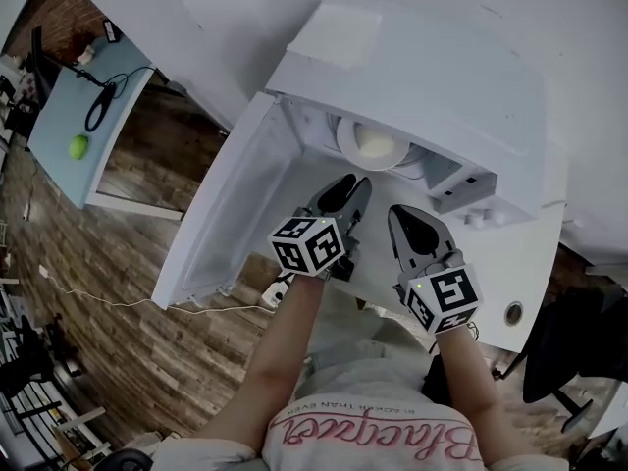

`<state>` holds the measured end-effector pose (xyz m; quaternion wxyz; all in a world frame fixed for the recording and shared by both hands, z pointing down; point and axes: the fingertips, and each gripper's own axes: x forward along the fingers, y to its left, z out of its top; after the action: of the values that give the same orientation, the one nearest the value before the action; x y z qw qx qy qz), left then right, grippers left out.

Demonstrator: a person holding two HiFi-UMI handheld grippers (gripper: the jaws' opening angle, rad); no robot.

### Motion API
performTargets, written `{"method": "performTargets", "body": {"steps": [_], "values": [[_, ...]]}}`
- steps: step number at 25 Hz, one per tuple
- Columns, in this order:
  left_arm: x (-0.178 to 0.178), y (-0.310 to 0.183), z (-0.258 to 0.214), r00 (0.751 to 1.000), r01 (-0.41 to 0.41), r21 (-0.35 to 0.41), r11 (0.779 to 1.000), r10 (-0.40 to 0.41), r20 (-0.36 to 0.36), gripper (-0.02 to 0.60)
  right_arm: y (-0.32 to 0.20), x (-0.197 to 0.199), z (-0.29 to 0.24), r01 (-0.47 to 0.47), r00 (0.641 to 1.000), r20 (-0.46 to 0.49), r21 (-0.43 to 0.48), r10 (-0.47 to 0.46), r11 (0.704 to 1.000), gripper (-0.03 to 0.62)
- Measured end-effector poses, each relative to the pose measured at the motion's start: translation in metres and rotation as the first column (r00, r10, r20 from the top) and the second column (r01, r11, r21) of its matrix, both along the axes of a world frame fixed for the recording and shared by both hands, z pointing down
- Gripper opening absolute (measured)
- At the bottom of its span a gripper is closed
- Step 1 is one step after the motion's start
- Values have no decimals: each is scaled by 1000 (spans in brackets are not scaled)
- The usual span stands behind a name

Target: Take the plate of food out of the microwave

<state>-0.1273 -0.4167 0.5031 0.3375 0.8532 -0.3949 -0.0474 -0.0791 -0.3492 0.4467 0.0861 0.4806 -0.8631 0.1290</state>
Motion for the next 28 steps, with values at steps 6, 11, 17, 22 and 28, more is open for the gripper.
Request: {"method": "performTargets", "body": {"steps": [6, 11, 17, 22, 28], "values": [[3, -19, 24, 997, 3, -111, 994, -11, -74, 144, -12, 0, 9, -12, 1000, -5, -24, 12, 1000, 12], [2, -34, 34, 991, 28, -174, 984, -50, -121, 143, -21, 3, 14, -24, 1000, -5, -39, 24, 999, 12], [3, -48, 39, 976, 51, -248, 967, -101, -191, 143, -30, 7, 18, -35, 999, -11, -50, 35, 998, 12], [2, -51, 40, 962, 73, -312, 947, -149, -228, 127, -36, 8, 19, -37, 999, -6, -57, 37, 998, 12], [-1, -54, 45, 943, 121, -433, 893, -240, -233, 97, -39, 9, 21, -37, 999, -5, -61, 37, 997, 12]]}}
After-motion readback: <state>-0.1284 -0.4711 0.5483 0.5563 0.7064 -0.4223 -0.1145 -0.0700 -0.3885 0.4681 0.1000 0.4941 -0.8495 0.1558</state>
